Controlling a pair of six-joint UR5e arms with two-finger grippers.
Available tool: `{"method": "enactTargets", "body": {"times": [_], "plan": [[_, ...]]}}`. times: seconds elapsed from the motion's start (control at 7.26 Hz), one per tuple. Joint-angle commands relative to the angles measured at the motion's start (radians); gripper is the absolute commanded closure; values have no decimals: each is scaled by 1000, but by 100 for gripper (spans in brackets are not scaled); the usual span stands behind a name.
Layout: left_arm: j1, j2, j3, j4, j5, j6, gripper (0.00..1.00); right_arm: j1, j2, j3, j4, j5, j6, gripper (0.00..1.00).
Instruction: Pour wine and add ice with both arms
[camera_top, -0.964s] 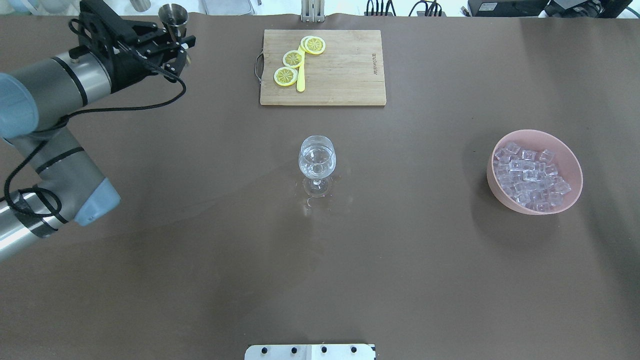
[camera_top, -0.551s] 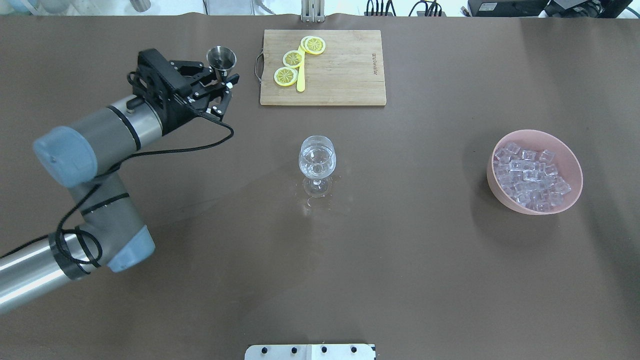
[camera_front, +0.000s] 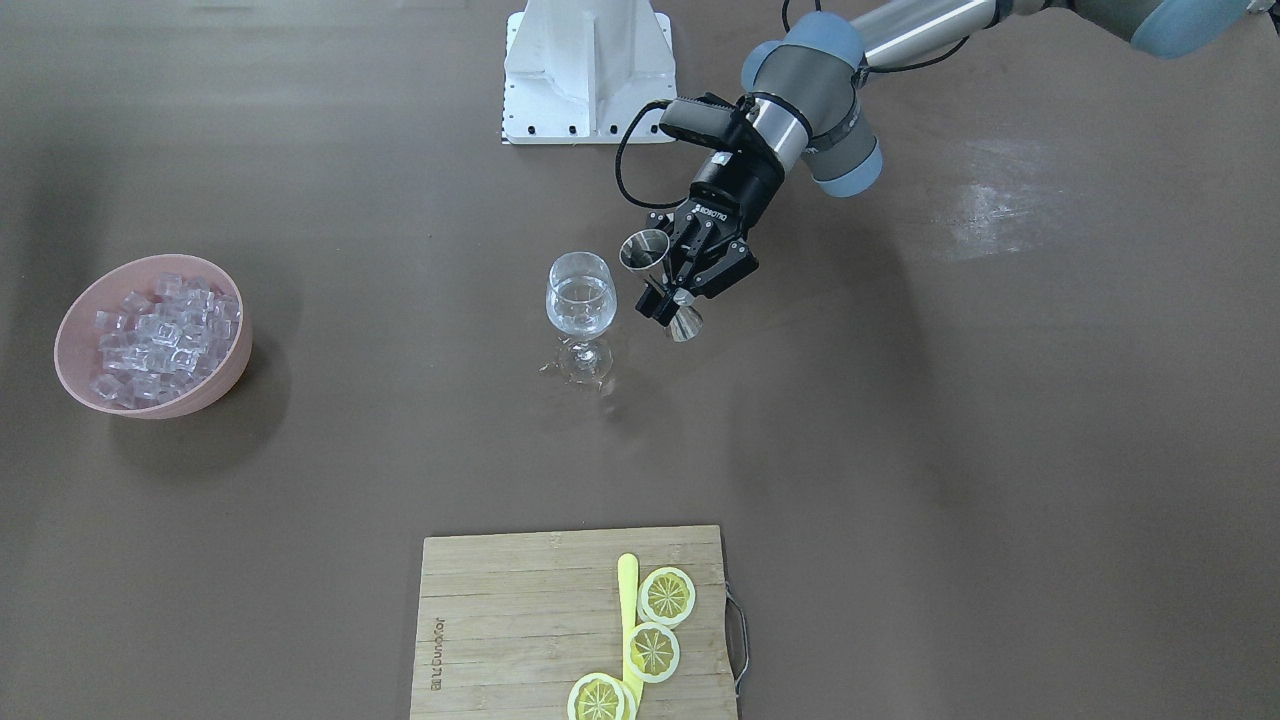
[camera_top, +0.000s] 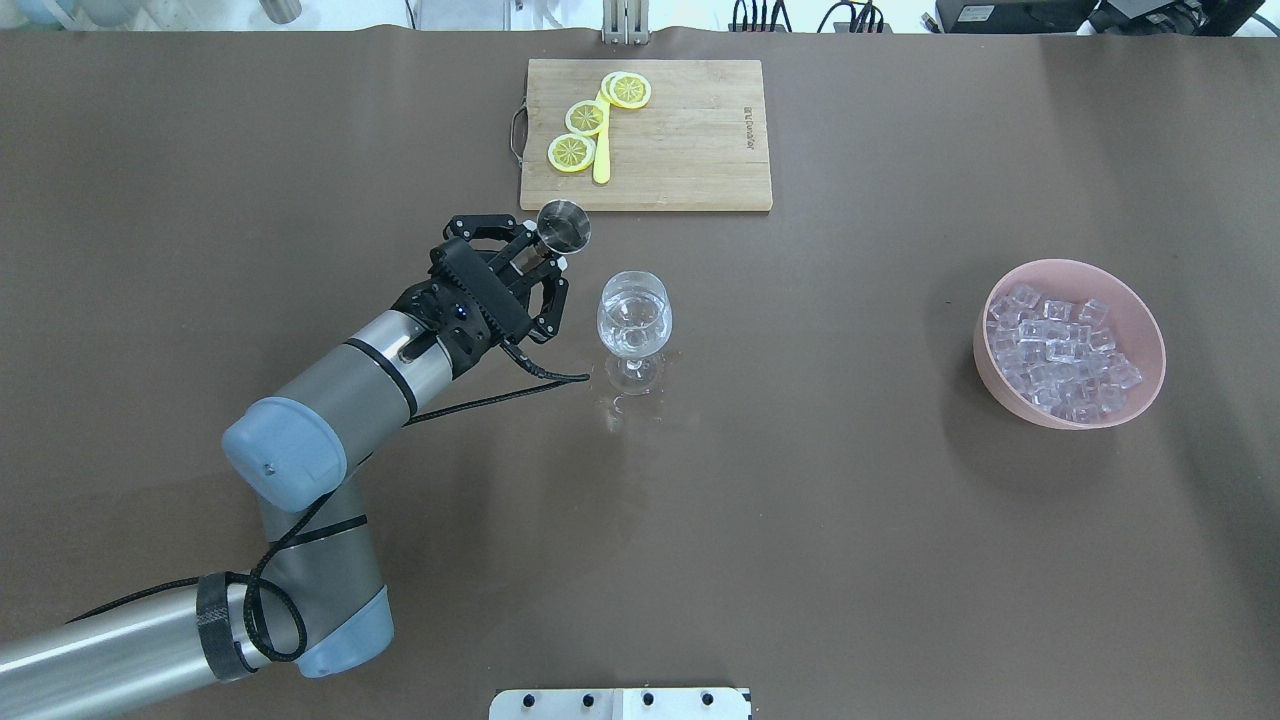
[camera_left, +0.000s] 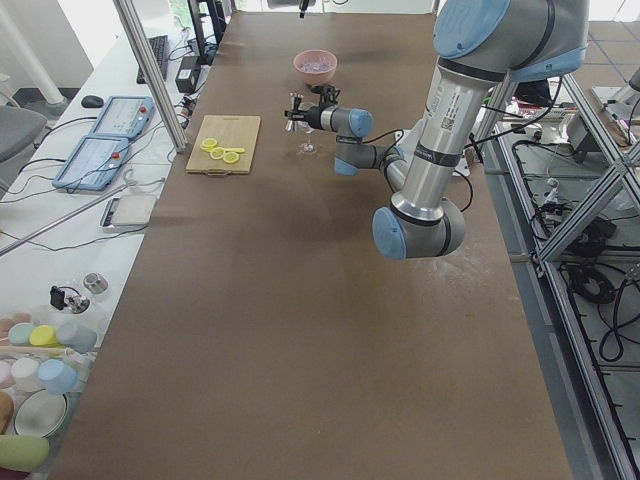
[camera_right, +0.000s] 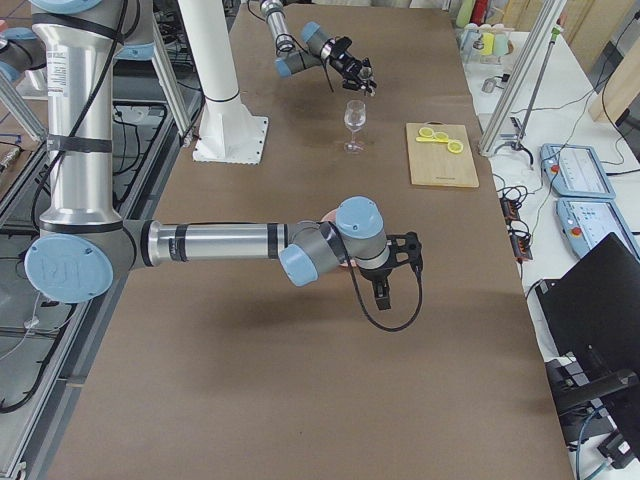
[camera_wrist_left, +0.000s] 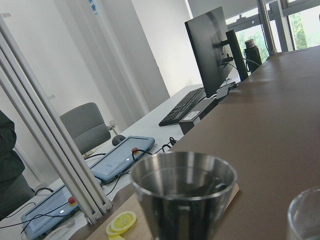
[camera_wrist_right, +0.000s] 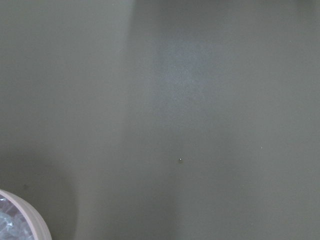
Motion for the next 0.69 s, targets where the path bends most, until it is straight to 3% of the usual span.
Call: {"method": "enactTargets", "body": {"times": [0.0, 0.55], "plan": [[3, -6, -18, 39, 4, 112, 100, 0, -9, 22, 0, 2, 25, 0], [5, -29, -40, 114, 36, 261, 100, 0, -7, 27, 0, 2, 33, 0]]}}
